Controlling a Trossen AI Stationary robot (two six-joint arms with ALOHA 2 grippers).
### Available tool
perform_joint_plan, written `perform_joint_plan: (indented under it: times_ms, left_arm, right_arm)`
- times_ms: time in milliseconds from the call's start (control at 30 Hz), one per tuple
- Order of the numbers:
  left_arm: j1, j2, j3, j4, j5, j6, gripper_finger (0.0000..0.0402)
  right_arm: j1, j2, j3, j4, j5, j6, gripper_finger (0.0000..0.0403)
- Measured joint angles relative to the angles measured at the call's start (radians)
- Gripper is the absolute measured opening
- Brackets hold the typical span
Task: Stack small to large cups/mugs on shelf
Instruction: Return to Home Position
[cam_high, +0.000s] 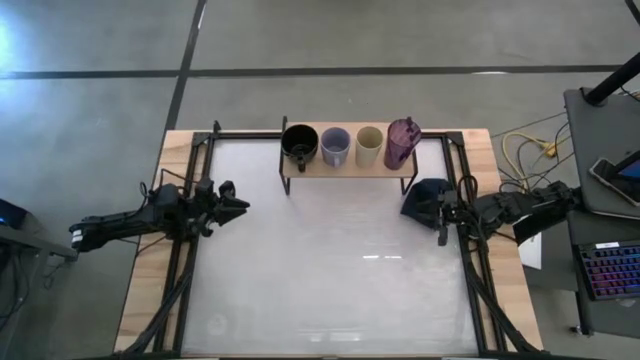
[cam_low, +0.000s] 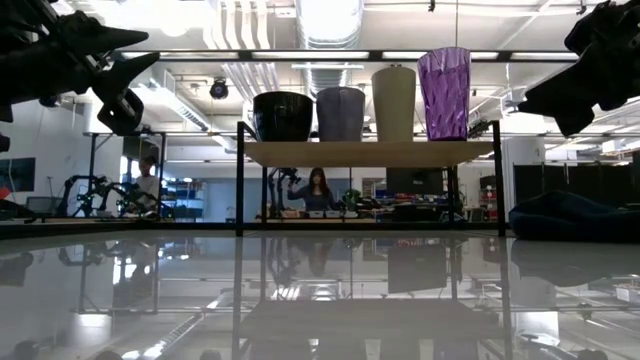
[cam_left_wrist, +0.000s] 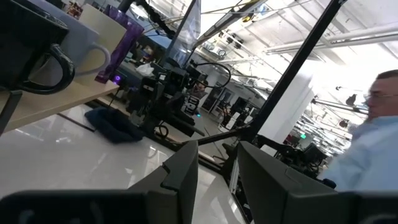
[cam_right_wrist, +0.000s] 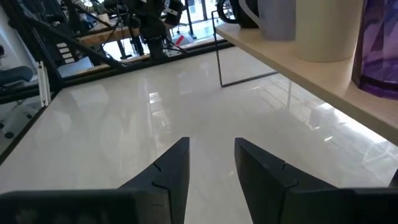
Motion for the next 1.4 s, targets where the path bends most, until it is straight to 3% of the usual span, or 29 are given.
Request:
perform_joint_plan:
  times_ms: [1400]
  left_arm:
    - [0.000,0.002,0.000,0.000,0.000,0.000,0.0100]
  right_arm:
    - [0.000,0.000,0.001,0.000,0.000,0.000,0.0113]
